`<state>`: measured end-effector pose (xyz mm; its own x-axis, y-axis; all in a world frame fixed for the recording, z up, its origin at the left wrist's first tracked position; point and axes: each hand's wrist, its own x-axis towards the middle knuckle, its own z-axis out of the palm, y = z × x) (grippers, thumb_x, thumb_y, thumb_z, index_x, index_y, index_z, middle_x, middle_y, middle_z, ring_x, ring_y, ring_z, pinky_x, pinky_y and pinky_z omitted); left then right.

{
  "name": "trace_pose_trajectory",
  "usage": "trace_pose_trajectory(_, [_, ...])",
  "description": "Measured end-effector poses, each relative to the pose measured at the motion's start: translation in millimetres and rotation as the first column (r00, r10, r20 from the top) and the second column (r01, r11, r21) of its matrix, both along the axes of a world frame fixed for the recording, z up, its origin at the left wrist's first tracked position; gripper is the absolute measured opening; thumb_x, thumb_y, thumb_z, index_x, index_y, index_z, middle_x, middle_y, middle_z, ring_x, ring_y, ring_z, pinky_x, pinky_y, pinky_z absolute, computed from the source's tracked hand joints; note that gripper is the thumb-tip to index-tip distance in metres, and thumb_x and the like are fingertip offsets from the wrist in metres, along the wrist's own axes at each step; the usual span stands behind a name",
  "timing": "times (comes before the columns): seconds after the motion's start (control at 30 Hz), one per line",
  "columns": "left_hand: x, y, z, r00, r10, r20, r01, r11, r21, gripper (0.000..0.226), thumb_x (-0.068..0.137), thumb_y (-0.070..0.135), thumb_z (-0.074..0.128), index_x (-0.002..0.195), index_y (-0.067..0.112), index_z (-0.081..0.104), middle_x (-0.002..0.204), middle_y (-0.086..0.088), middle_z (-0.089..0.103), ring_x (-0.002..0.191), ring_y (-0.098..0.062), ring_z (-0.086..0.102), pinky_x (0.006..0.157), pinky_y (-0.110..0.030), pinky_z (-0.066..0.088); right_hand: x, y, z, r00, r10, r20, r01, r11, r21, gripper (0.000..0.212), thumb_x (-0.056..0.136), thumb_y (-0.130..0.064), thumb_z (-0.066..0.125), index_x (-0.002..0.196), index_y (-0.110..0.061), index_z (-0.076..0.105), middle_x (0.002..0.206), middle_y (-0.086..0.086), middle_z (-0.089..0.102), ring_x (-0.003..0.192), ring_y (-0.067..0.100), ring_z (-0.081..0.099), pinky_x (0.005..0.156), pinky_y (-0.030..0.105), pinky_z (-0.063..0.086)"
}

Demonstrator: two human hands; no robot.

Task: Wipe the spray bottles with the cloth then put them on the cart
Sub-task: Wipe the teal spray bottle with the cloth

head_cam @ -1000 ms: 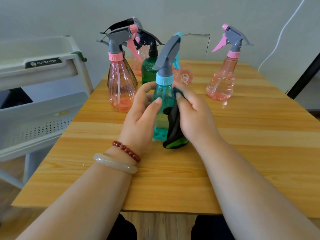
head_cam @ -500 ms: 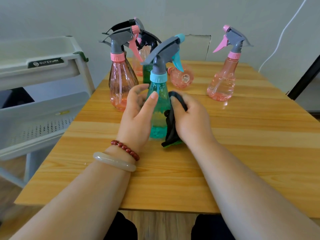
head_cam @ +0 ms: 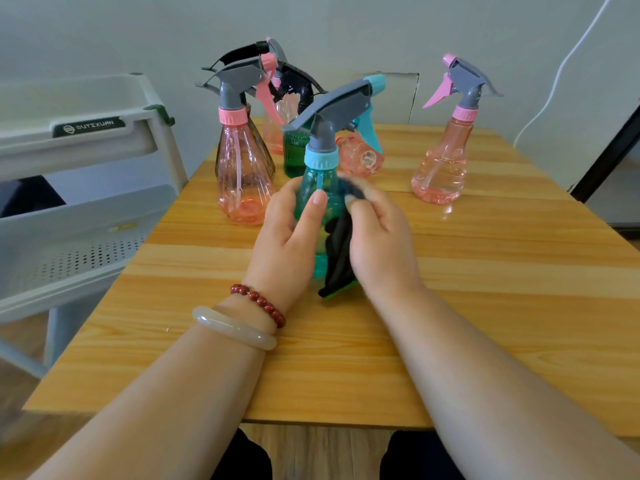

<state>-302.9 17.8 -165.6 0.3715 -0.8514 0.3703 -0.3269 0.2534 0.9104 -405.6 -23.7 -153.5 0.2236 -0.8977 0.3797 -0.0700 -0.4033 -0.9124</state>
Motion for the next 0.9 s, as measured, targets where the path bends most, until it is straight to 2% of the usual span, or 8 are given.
trace_pose_trajectory(0.13, [0.3,1.1,0.0,1.000,0.005,-0.022,-0.005,1.000,0.008,0.044,0.097,0.046,0.043,0.137,0.029,0.049,0.132,0.004,0.053,0.122,0.003,0.048,0.110,-0.027,0.038,3.3,5.7,1.6,0.993,0.094,0.071,-0.081,0.982,-0.172,0.035,0.103,-0.020,0.039,0.135,-0.024,0.052,0.131,-0.013,0.056,0.125,-0.007,0.048,0.106,0.015,0.037])
trace_pose_trajectory(0.23, [0.6,2.0,1.1,0.999,0.020,0.032,-0.021,0.999,0.037,0.042,0.103,0.040,0.043,0.143,0.025,0.047,0.132,0.006,0.051,0.116,0.013,0.045,0.098,-0.004,0.035,-4.1,-1.0,2.7,0.990,-0.013,-0.144,0.014,1.000,0.008,0.029,0.103,-0.015,0.040,0.114,-0.031,0.062,0.099,-0.021,0.062,0.089,-0.015,0.055,0.073,-0.003,0.036])
trace_pose_trajectory(0.37, [1.9,1.7,1.2,0.996,0.054,0.076,-0.055,0.998,0.018,0.046,0.101,0.042,0.046,0.142,0.021,0.047,0.131,0.006,0.055,0.122,0.000,0.049,0.107,-0.022,0.039,-6.5,-9.3,-2.6,0.951,-0.036,-0.308,0.080,0.988,0.133,0.033,0.101,-0.016,0.038,0.112,-0.027,0.067,0.096,-0.011,0.066,0.087,0.007,0.058,0.061,0.003,0.037])
trace_pose_trajectory(0.5, [3.1,2.1,1.8,0.994,0.109,0.010,-0.108,0.994,-0.031,0.027,0.097,0.039,0.056,0.120,0.025,0.053,0.110,0.008,0.065,0.105,-0.009,0.062,0.095,-0.038,0.052,1.2,5.4,-0.3,1.000,-0.011,-0.006,0.010,0.987,-0.163,0.034,0.104,-0.016,0.039,0.133,-0.021,0.056,0.128,-0.009,0.059,0.121,-0.002,0.052,0.095,0.004,0.035])
trace_pose_trajectory(0.6, [2.2,3.5,3.2,0.995,0.101,-0.006,-0.101,0.994,-0.039,0.025,0.100,0.032,0.053,0.122,0.021,0.058,0.108,0.015,0.065,0.103,0.002,0.061,0.095,-0.028,0.051,3.6,6.1,-1.6,0.999,0.048,0.013,-0.044,0.976,-0.212,0.036,0.103,-0.015,0.038,0.137,-0.022,0.050,0.131,-0.011,0.055,0.124,-0.007,0.047,0.101,0.006,0.032])
trace_pose_trajectory(0.77, [7.4,-0.5,-2.2,1.000,0.026,-0.002,-0.026,0.999,0.030,0.062,0.090,0.062,0.047,0.142,0.027,0.049,0.135,0.010,0.057,0.127,-0.003,0.050,0.109,-0.035,0.043,-4.6,-7.6,-2.7,0.937,-0.051,-0.345,0.087,0.992,0.088,0.033,0.105,-0.019,0.038,0.123,-0.025,0.064,0.100,-0.008,0.062,0.095,0.013,0.055,0.068,0.016,0.035])
trace_pose_trajectory(0.83, [8.4,-0.7,-2.5,1.000,-0.005,0.026,0.003,0.997,0.073,0.074,0.083,0.070,0.056,0.145,0.031,0.045,0.137,0.009,0.050,0.126,0.000,0.047,0.106,-0.023,0.040,-5.0,-10.1,-3.7,0.924,-0.059,-0.379,0.108,0.988,0.108,0.033,0.105,-0.020,0.037,0.123,-0.026,0.064,0.096,-0.008,0.060,0.091,0.013,0.054,0.060,0.011,0.037])
trace_pose_trajectory(0.9, [8.0,0.2,-0.8,0.997,0.032,0.077,-0.040,0.993,0.108,0.070,0.083,0.063,0.058,0.145,0.034,0.043,0.133,0.007,0.047,0.119,0.005,0.045,0.099,-0.014,0.038,-2.1,-7.3,-3.5,0.958,-0.083,-0.274,0.096,0.995,0.036,0.032,0.105,-0.020,0.039,0.125,-0.024,0.063,0.105,-0.007,0.065,0.099,0.013,0.059,0.068,0.000,0.037])
